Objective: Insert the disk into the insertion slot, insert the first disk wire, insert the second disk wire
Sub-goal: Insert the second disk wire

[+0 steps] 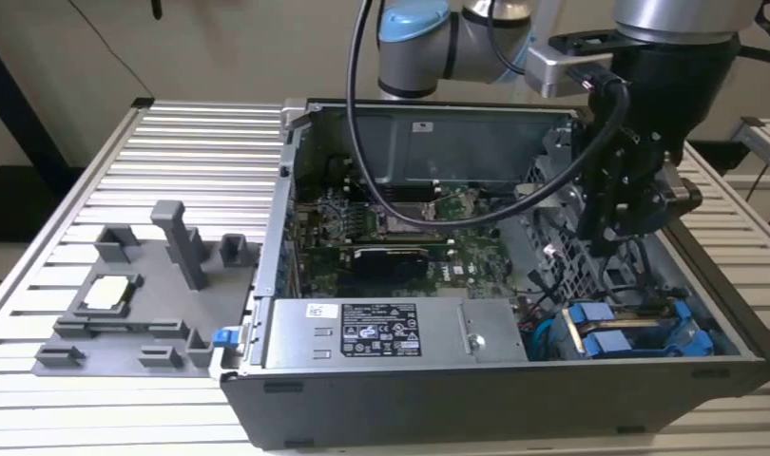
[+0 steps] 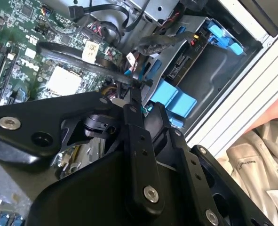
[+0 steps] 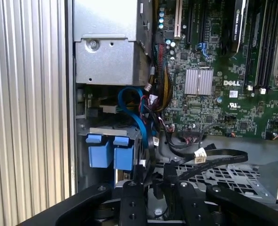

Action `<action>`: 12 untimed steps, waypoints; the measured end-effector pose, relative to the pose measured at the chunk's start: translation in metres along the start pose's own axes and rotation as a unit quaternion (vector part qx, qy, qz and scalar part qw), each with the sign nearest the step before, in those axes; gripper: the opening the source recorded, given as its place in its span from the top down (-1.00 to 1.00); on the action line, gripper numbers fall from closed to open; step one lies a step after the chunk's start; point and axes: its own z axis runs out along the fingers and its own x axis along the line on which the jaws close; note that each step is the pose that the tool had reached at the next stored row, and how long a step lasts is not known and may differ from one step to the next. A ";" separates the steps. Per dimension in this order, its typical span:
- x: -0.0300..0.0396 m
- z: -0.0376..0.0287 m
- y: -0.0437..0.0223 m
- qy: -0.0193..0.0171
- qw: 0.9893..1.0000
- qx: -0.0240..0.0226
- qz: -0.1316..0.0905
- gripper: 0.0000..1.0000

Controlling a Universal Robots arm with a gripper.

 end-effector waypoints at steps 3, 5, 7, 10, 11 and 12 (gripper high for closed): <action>0.0001 -0.0015 -0.0001 0.000 1.000 0.000 -0.003 0.37; 0.0001 -0.0017 -0.0001 0.001 1.000 0.000 -0.003 0.37; 0.0000 -0.0014 0.0000 0.002 1.000 0.001 -0.003 0.37; -0.0001 -0.0005 0.0001 0.003 1.000 0.002 -0.003 0.37; -0.0001 -0.0003 0.0001 0.003 1.000 0.004 -0.003 0.37; -0.0001 -0.0002 0.0001 0.003 1.000 0.004 -0.003 0.37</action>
